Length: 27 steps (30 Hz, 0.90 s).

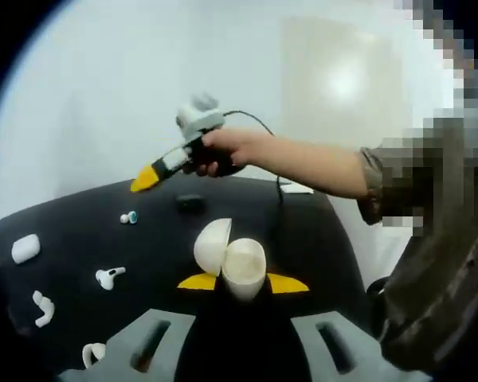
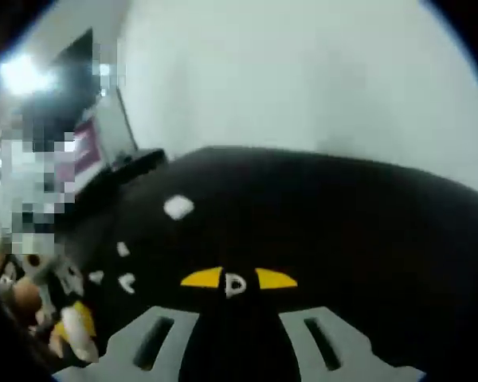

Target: Pick up three earphones and place each one into its charging case using tactile feedback, ensure that each earphone is properly inserted and securely positioned inside the case.

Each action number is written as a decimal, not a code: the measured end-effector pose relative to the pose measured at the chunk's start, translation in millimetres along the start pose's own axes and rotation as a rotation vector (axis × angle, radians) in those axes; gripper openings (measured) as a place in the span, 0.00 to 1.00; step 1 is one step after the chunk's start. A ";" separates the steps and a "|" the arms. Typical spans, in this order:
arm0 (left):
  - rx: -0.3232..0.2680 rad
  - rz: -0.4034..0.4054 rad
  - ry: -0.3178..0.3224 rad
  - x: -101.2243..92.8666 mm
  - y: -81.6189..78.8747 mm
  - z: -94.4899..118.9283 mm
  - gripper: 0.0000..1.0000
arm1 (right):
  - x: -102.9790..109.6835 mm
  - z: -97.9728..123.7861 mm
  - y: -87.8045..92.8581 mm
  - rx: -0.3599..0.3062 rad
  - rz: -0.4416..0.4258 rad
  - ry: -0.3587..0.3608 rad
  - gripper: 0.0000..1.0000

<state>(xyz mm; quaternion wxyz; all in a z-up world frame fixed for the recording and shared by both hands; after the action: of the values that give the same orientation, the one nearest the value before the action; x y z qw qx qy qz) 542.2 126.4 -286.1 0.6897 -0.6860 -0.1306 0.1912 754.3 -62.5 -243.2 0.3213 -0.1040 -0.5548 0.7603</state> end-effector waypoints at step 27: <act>0.001 0.029 -0.034 3.5 2.9 3.5 0.18 | 36.1 18.1 6.5 -0.154 0.324 0.032 0.04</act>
<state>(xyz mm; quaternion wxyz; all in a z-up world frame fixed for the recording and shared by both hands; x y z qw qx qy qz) 543.6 131.1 -289.2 0.6849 -0.6842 -0.1323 0.2129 714.7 -55.9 -235.4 0.1944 -0.2286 -0.5821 0.7557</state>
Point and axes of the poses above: the point that each gripper's makers call its tool centre point, and the gripper's own axes: z roughly backward along the fingers, x roughly to its left, y roughly out of its underside, the point moved 10 cm from there along z, roughly backward along the fingers, and after that the axes turned 13 degrees about -x, right-handed, at the moved point
